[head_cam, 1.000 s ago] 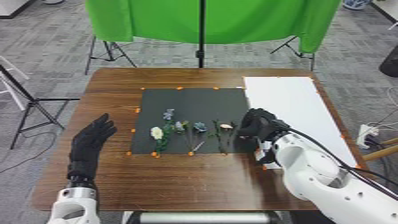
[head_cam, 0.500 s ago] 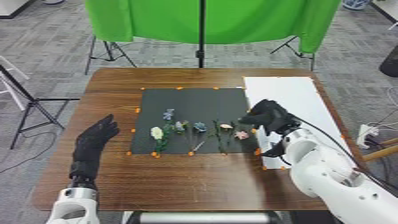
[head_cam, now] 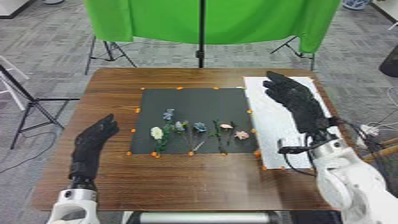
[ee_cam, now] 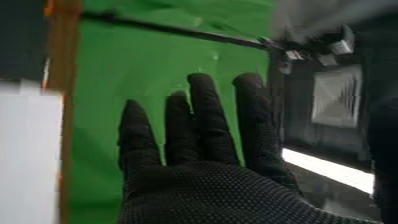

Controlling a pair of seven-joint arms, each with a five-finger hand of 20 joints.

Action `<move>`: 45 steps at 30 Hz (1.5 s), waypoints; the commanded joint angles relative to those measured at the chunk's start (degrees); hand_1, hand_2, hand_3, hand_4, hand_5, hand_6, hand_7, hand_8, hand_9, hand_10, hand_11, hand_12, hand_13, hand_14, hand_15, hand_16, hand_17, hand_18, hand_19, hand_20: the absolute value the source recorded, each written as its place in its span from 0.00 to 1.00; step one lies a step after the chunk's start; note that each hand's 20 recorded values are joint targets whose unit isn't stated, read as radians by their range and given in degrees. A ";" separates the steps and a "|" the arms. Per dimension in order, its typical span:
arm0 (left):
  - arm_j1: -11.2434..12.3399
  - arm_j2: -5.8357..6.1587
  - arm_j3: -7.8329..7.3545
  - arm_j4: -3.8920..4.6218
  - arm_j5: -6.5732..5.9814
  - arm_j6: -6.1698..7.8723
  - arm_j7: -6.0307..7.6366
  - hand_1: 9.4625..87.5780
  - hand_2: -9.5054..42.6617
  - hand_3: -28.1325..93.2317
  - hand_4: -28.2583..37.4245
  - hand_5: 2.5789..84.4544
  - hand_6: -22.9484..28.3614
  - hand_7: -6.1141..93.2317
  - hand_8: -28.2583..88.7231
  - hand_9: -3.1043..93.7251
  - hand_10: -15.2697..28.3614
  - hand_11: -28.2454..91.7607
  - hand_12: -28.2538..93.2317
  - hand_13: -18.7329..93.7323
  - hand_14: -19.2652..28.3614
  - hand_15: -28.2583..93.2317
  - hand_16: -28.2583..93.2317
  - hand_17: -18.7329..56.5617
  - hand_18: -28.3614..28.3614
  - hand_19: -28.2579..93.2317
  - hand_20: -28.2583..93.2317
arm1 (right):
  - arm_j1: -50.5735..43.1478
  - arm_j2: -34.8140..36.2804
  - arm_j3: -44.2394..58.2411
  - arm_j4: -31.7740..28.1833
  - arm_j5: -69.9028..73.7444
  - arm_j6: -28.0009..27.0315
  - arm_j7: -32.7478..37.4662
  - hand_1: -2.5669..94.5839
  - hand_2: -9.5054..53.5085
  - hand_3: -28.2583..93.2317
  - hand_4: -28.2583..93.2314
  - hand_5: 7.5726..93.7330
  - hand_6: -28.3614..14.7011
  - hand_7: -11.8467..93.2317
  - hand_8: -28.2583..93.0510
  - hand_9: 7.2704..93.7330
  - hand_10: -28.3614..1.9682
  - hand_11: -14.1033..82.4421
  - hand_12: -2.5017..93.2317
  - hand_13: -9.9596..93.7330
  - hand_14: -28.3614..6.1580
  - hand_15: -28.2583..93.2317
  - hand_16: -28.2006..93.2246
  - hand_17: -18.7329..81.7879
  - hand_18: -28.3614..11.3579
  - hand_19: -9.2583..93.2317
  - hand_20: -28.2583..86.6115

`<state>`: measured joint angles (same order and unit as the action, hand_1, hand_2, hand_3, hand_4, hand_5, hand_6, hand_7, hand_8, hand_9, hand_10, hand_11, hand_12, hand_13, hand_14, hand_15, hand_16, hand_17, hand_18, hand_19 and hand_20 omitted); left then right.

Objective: Arrange flowers

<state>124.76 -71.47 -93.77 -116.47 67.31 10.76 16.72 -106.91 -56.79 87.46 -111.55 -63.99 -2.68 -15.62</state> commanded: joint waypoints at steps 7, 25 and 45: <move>2.38 -0.17 -1.46 -4.89 -0.66 -0.41 2.42 0.23 0.25 0.76 0.06 0.52 0.60 0.13 0.20 0.45 0.69 0.38 0.32 0.42 0.76 0.42 0.21 0.36 0.69 0.29 0.39 | -8.47 -3.97 2.89 -2.72 8.71 4.61 -1.77 0.05 0.15 0.87 0.08 0.33 0.69 0.19 0.17 0.35 0.48 0.18 0.14 0.32 0.56 0.31 0.21 0.33 0.40 0.10 0.44; 1.77 -0.69 -1.36 -4.37 -0.68 -1.41 0.61 0.24 0.25 0.76 0.07 0.52 0.59 0.13 0.20 0.45 0.69 0.38 0.32 0.44 0.79 0.44 0.22 0.35 0.73 0.34 0.41 | -9.40 -4.19 3.96 -3.35 9.11 4.53 -1.52 0.05 0.14 0.87 0.09 0.35 0.68 0.19 0.17 0.34 0.48 0.18 0.15 0.33 0.49 0.31 0.24 0.33 0.36 0.12 0.44; 1.94 -0.54 -2.61 -4.39 1.95 -4.47 -2.81 0.24 0.25 0.75 0.08 0.51 0.59 0.13 0.20 0.45 0.68 0.37 0.33 0.43 0.78 0.43 0.22 0.33 0.73 0.31 0.39 | -8.41 -3.65 3.39 -3.48 6.00 2.62 2.47 0.07 0.13 0.87 0.09 0.38 0.67 0.19 0.17 0.35 0.47 0.18 0.15 0.35 0.45 0.31 0.27 0.34 0.33 0.13 0.45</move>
<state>126.21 -71.81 -96.29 -121.25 68.32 7.15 14.59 -115.49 -60.72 91.09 -114.46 -55.53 -0.21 -14.96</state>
